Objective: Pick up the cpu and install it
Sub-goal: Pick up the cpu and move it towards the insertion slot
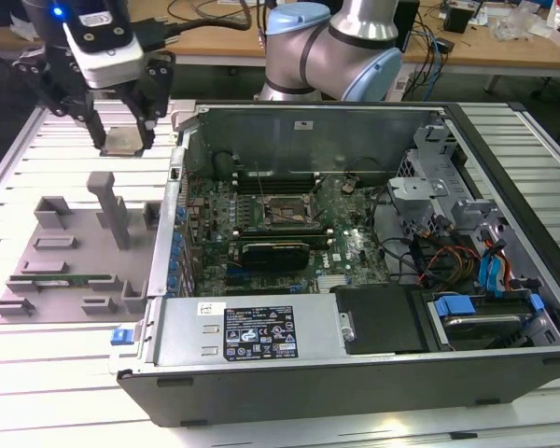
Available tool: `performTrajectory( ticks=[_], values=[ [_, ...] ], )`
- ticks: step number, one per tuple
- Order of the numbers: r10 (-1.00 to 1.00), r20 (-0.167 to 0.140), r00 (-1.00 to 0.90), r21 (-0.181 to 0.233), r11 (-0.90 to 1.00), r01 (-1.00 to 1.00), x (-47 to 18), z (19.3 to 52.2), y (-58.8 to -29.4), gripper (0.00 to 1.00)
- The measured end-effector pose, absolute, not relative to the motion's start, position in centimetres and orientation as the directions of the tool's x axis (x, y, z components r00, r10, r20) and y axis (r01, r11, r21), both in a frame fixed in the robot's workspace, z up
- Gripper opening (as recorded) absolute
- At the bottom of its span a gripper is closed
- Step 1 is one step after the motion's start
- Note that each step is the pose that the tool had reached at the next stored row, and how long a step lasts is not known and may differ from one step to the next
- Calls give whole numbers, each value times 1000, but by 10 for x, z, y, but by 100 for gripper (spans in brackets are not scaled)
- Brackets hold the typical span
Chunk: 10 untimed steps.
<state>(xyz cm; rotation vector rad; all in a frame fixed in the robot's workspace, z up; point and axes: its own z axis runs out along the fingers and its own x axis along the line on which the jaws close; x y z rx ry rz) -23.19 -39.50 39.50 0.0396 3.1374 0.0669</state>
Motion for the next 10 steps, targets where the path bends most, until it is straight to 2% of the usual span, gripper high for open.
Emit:
performTrajectory(
  ticks=[10],
  values=[
    [25, -3, -1000, 43, 999, 25, -189, 395, -395, 55]
  ],
)
